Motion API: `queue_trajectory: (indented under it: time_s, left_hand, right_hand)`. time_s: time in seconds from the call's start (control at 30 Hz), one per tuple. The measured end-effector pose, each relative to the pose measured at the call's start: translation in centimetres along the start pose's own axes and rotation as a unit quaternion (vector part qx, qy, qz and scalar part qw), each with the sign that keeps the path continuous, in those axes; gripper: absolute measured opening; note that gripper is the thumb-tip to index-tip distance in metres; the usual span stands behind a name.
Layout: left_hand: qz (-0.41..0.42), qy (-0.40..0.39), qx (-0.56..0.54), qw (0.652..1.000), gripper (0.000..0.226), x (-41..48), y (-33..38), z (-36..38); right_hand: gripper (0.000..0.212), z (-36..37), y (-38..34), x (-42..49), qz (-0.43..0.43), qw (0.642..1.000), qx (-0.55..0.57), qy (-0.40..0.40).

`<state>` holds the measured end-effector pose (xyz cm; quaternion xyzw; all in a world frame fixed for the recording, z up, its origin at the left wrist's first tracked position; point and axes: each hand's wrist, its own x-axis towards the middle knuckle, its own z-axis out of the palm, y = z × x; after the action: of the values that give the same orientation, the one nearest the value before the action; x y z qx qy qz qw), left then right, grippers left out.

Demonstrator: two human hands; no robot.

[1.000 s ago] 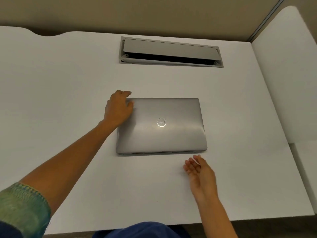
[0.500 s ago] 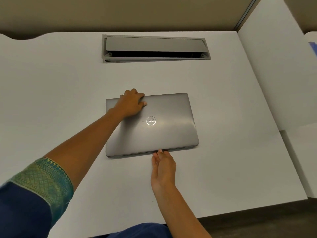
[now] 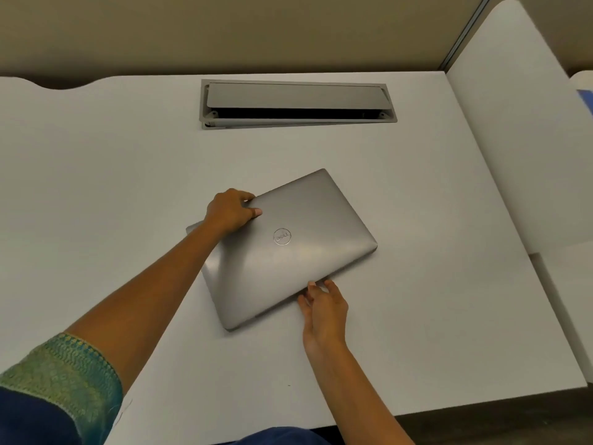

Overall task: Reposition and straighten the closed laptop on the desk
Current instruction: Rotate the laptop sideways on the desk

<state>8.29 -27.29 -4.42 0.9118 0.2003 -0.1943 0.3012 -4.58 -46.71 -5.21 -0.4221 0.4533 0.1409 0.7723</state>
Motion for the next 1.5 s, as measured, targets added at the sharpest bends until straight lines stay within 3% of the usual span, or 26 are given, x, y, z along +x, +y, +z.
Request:
queue_trajectory:
  time_s: [0.13, 0.27, 0.53, 0.73, 0.93, 1.07, 1.17, 1.23, 1.3, 1.37, 1.5]
  left_hand:
    - [-0.049, 0.040, -0.034, 0.997, 0.045, -2.5, -2.1, 0.1]
    - [-0.110, 0.069, -0.090, 0.987, 0.053, -4.8, -4.2, 0.6]
    - [-0.138, 0.092, -0.177, 0.970, 0.048, -8.3, -5.2, 2.8]
    - [-0.148, 0.104, -0.218, 0.959, 0.047, -9.3, -4.6, 4.5]
    - [-0.151, 0.102, -0.221, 0.958, 0.047, -9.4, -4.8, 5.0]
    - [-0.110, 0.082, -0.173, 0.975, 0.047, -9.0, -5.2, 3.9]
    - [-0.044, 0.131, -0.117, 0.983, 0.053, -7.6, -4.8, 2.3]
    - [0.012, 0.157, -0.079, 0.984, 0.055, -5.9, -3.9, 1.1]
    - [0.070, 0.161, -0.035, 0.984, 0.054, -3.6, -2.6, -0.1]
    - [0.115, 0.151, 0.012, 0.982, 0.054, -1.0, -1.0, -0.9]
    - [0.173, 0.088, 0.094, 0.977, 0.062, 3.2, 2.5, -1.3]
  right_hand:
    - [0.046, 0.0, -1.6, 1.5, -0.045, 0.994, -0.096, -0.028]
    - [0.045, 0.6, -3.9, 3.6, -0.063, 0.977, -0.195, -0.050]
    - [0.043, 3.4, -10.6, 6.2, -0.078, 0.912, -0.385, -0.116]
    - [0.050, 4.2, -12.9, 7.6, -0.078, 0.866, -0.482, -0.106]
    - [0.049, 3.8, -13.0, 8.4, -0.099, 0.854, -0.500, -0.102]
    - [0.051, 3.3, -12.6, 8.2, -0.116, 0.850, -0.506, -0.090]
    - [0.033, 1.7, -11.2, 5.5, -0.236, 0.841, -0.485, -0.042]
    - [0.017, -0.2, -9.2, 2.5, -0.291, 0.872, -0.395, -0.007]
    - [0.012, -2.2, -6.8, -0.9, -0.229, 0.936, -0.268, -0.007]
    - [0.010, -4.0, -4.0, -3.4, -0.089, 0.984, -0.153, -0.014]
    - [0.028, -5.2, 0.8, -5.2, 0.137, 0.990, -0.005, 0.039]
